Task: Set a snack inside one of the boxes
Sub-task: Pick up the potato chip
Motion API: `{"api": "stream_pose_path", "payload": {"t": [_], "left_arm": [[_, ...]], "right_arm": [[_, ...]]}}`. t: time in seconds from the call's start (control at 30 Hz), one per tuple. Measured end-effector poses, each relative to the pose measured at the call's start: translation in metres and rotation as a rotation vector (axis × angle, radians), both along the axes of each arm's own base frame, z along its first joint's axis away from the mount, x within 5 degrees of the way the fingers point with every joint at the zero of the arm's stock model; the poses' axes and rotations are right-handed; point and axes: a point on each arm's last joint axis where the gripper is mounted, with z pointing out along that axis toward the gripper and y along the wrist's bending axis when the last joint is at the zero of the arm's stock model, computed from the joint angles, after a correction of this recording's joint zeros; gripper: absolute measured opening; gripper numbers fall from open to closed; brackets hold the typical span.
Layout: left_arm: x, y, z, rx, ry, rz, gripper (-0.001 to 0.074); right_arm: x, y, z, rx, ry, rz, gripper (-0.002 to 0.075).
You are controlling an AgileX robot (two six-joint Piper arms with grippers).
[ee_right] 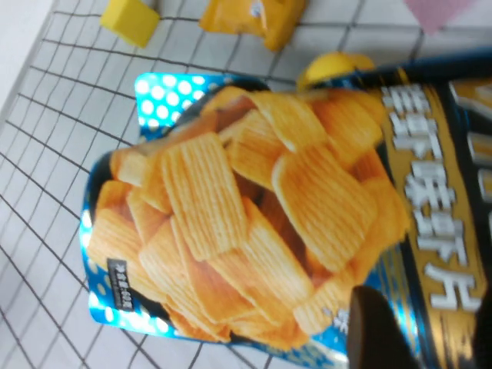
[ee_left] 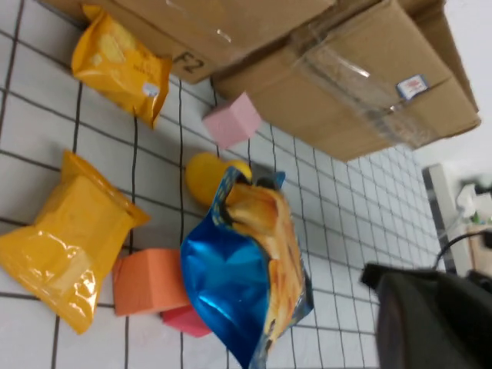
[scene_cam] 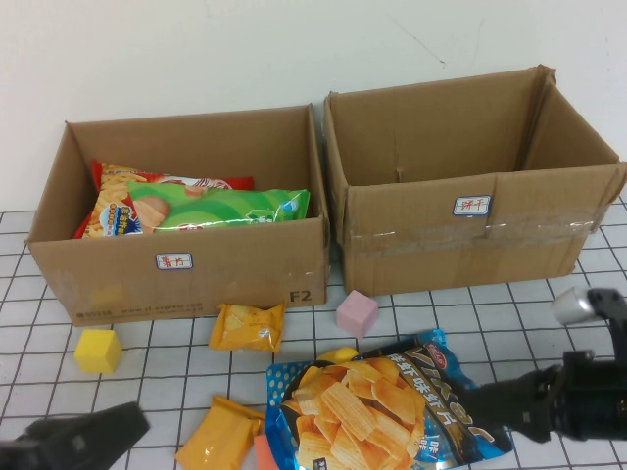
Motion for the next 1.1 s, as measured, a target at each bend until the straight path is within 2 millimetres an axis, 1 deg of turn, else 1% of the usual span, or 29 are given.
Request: {"api": "stream_pose_path", "payload": {"t": [0.07,0.2,0.23,0.3,0.33,0.43,0.53,0.67,0.77,0.9,1.1], "left_arm": [[0.007,-0.001,-0.003,-0.006,0.017,-0.016,0.0088],[0.024,-0.003,-0.014,-0.02,0.085,-0.048,0.0301],[0.028,-0.004,-0.017,-0.025,0.101,-0.057,0.0353],[0.037,-0.005,-0.024,-0.027,0.13,-0.082,0.0428],[0.041,-0.006,-0.027,-0.032,0.139,-0.098,0.0452],[0.053,-0.009,-0.037,-0.059,0.161,-0.125,0.0485],[0.066,-0.009,-0.047,-0.067,0.175,-0.125,0.0495],[0.081,-0.009,-0.06,-0.035,0.189,-0.153,0.0497],[0.093,-0.011,-0.061,-0.016,0.169,-0.19,0.0499],[0.108,-0.012,-0.055,0.014,0.118,-0.219,0.05],[0.122,-0.012,-0.051,0.116,0.013,-0.281,0.0501]], "right_arm": [[0.001,0.0,0.009,-0.006,-0.061,0.016,0.0239],[0.004,-0.002,0.034,-0.087,-0.202,0.073,0.0069],[0.005,-0.003,0.041,-0.119,-0.226,0.08,0.0049],[0.006,-0.007,0.056,-0.201,-0.272,0.107,0.0022],[0.005,-0.009,0.062,-0.246,-0.29,0.13,0.0015],[0.006,-0.014,0.082,-0.356,-0.302,0.176,0.0006],[0.005,-0.019,0.101,-0.445,-0.289,0.222,0.0003],[-0.001,-0.027,0.117,-0.549,-0.251,0.244,0.0001],[-0.01,-0.034,0.124,-0.615,-0.235,0.239,0.0],[-0.022,-0.041,0.134,-0.666,-0.23,0.209,0.0],[-0.04,-0.048,0.151,-0.707,-0.275,0.15,0.0]]}}
